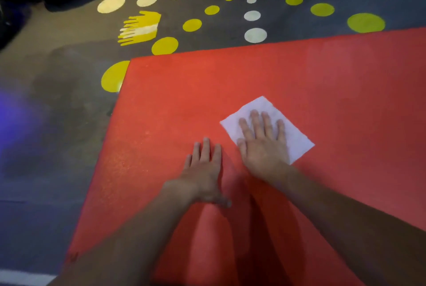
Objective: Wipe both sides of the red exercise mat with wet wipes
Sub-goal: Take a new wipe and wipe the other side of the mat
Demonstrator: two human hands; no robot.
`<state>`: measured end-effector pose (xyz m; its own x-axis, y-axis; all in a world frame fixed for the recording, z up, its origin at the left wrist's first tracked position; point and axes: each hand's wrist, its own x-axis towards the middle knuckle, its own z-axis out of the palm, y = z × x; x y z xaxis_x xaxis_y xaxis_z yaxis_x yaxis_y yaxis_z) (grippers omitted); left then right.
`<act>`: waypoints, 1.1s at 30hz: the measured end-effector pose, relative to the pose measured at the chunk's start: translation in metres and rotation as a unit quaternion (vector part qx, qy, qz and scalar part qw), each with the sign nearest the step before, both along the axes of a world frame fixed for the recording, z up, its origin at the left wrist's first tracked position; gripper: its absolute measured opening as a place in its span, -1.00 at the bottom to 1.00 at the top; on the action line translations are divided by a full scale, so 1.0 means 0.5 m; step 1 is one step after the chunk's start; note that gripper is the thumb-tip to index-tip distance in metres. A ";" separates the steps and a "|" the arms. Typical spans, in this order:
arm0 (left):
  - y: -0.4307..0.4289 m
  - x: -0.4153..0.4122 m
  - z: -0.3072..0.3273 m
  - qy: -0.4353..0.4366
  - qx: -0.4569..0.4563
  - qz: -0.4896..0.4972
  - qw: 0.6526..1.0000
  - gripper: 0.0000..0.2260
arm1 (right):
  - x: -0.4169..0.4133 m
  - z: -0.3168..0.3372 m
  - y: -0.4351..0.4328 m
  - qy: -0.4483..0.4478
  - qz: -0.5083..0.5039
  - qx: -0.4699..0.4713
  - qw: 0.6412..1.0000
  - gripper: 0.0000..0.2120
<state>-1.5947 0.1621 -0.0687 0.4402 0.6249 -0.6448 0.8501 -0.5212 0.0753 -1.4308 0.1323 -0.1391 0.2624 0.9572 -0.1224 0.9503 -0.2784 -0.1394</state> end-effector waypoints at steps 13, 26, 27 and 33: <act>-0.043 -0.035 -0.003 -0.052 0.106 -0.047 0.992 0.13 | -0.070 0.009 -0.160 0.001 0.140 -0.005 0.990 -0.44; -0.077 -0.073 -0.027 -0.042 0.026 -0.104 0.993 0.21 | -0.040 0.022 -0.248 -0.021 0.008 -0.017 1.000 -0.44; -0.079 -0.074 -0.029 -0.037 0.017 -0.107 0.993 0.21 | -0.046 0.015 -0.251 -0.027 -0.068 -0.008 0.997 -0.42; -0.069 -0.062 -0.015 0.007 -0.027 -0.124 0.992 0.20 | -0.142 -0.002 -0.312 -0.052 0.094 -0.011 0.994 -0.46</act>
<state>-1.6259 0.1273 -0.0764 0.5672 0.4629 -0.6812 0.6976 -0.7097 0.0985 -1.5018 -0.0239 -0.1402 0.0920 0.9879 -0.1246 0.9947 -0.0969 -0.0337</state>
